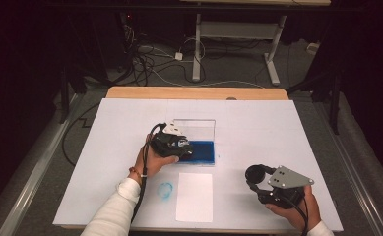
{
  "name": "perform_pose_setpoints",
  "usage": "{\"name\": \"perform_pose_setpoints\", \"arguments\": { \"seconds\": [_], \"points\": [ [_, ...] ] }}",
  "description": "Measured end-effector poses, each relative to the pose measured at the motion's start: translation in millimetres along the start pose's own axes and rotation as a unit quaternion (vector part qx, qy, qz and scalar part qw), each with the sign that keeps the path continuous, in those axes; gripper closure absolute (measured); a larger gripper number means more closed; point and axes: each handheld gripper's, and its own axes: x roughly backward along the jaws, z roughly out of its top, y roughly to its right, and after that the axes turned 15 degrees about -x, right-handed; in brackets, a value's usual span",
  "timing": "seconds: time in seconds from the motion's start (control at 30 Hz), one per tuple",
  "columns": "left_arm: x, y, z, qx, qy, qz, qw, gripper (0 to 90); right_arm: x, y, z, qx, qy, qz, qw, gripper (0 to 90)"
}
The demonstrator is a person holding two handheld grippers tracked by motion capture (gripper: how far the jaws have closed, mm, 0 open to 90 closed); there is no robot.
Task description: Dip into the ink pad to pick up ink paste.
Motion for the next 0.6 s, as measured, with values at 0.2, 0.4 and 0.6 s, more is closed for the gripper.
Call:
{"name": "perform_pose_setpoints", "arguments": {
  "seconds": [0.2, 0.4, 0.6],
  "points": [
    [0.0, 0.7, 1.3, -0.003, -0.006, 0.001, 1.0, 55.1, 0.1, 0.2, 0.0, 0.0, 0.001, 0.0, 1.0, 39.2],
    [-1.2, 1.1, 5.7, -0.006, -0.018, 0.002, 0.9998, 55.1, 5.0, 3.4, 1.8, 0.001, 0.008, -0.008, 0.9999, 39.2],
    [-1.1, 0.5, 5.8, -0.003, -0.021, 0.001, 0.9998, 55.1, 7.4, 5.7, 2.1, -0.003, 0.013, -0.009, 0.9999, 39.2]
  ]
}}
